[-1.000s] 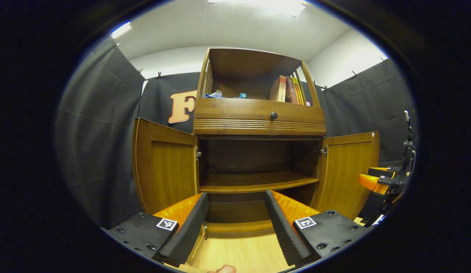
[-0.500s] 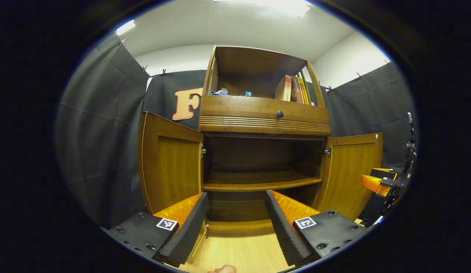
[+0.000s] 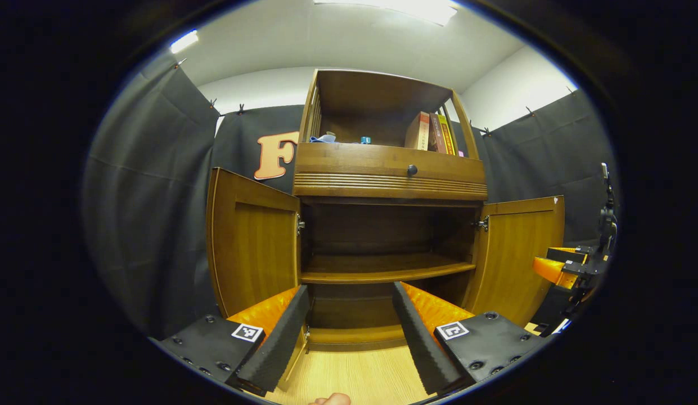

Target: Open the right door of the double-door shoe cabinet with the right hand, and open the left door with the left hand.

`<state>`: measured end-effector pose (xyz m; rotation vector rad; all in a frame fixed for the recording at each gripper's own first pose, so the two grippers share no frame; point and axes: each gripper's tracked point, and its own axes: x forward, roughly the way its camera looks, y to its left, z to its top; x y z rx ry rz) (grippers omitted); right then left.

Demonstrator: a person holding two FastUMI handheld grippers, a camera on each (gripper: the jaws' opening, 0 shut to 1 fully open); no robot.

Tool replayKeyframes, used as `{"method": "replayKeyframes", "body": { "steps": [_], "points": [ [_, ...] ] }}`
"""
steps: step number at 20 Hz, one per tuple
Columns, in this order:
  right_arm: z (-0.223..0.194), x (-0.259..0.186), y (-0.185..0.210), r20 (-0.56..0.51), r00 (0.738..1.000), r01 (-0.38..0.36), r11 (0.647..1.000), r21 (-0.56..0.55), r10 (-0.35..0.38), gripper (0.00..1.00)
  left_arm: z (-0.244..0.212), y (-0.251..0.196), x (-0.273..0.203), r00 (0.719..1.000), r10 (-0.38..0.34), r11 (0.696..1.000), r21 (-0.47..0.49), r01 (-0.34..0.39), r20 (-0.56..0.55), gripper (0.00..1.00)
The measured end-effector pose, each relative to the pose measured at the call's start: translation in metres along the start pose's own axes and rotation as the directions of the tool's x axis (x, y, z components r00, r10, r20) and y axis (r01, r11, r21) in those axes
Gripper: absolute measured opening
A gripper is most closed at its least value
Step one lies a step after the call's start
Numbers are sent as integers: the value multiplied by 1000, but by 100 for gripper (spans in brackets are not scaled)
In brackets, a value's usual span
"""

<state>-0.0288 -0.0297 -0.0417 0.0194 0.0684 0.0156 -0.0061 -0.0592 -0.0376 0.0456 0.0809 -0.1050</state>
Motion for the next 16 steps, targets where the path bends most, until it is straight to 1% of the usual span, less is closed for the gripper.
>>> {"method": "replayKeyframes", "body": {
  "steps": [1,3,4,5,6,16],
  "points": [
    [0,-1,0,1,1000,1,1000,-1,-1,89,0,0,1,1000,-3,1000,3,3,1,97],
    [2,-2,-1,7,1000,4,1000,-3,-4,89,1,-1,1,1000,-9,1000,7,9,3,97],
    [2,-2,0,10,1000,6,1000,-3,-6,99,1,-2,1,1000,-12,1000,9,12,3,97],
    [3,-3,-1,12,1000,7,1000,-3,-6,99,1,-1,1,1000,-12,1000,11,12,3,97],
    [4,-3,1,13,1000,6,1000,-4,-6,89,1,-1,1,1000,-13,1000,14,13,4,97],
    [5,-3,3,22,1000,2,1000,-6,-2,89,3,0,0,1000,-5,1000,11,5,14,97]
  ]
}}
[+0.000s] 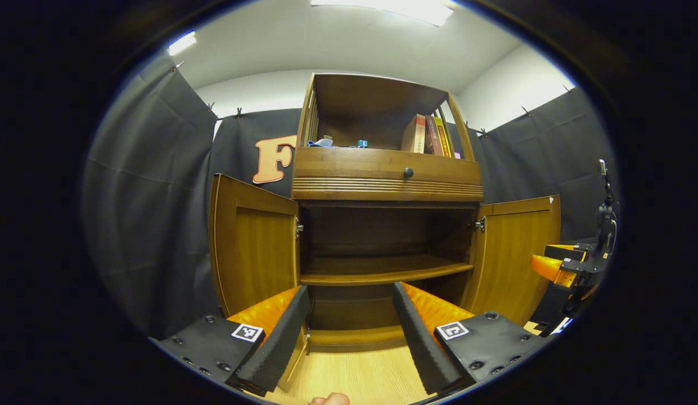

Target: Open the right door of the double-door shoe cabinet with the right hand, and open the left door with the left hand.

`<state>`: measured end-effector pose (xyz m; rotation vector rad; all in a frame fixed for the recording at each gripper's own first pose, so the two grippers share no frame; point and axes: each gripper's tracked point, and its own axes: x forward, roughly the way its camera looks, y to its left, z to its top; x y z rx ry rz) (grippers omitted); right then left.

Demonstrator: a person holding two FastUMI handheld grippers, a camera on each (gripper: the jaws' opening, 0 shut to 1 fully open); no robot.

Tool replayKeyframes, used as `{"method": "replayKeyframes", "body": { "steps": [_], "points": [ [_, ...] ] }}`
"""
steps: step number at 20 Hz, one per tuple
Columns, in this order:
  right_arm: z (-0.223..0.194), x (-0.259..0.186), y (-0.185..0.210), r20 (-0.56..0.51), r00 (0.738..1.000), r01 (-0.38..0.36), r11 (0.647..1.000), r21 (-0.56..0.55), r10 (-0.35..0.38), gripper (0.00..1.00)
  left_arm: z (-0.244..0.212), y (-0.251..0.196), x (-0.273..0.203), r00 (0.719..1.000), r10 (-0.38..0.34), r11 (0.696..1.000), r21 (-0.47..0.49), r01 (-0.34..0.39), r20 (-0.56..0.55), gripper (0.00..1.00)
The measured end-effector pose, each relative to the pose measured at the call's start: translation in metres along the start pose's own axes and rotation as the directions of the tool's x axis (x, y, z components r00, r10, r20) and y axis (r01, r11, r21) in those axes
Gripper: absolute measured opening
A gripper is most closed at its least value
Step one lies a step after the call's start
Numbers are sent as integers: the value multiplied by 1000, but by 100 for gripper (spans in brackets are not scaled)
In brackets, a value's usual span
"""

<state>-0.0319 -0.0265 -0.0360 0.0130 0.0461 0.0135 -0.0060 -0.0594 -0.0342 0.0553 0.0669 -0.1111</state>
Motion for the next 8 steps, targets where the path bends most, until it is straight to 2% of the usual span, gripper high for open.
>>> {"method": "replayKeyframes", "body": {
  "steps": [5,6,8],
  "points": [
    [-1,-2,2,-1,1000,-2,1000,-5,2,89,0,0,0,1000,3,1000,1,-3,0,97],
    [-1,-2,2,-2,1000,-3,1000,-5,3,79,0,0,0,1000,4,1000,1,-4,0,97],
    [-2,-1,3,-3,1000,-5,1000,-4,5,79,0,1,-1,1000,8,1000,-1,-8,1,97]
  ]
}}
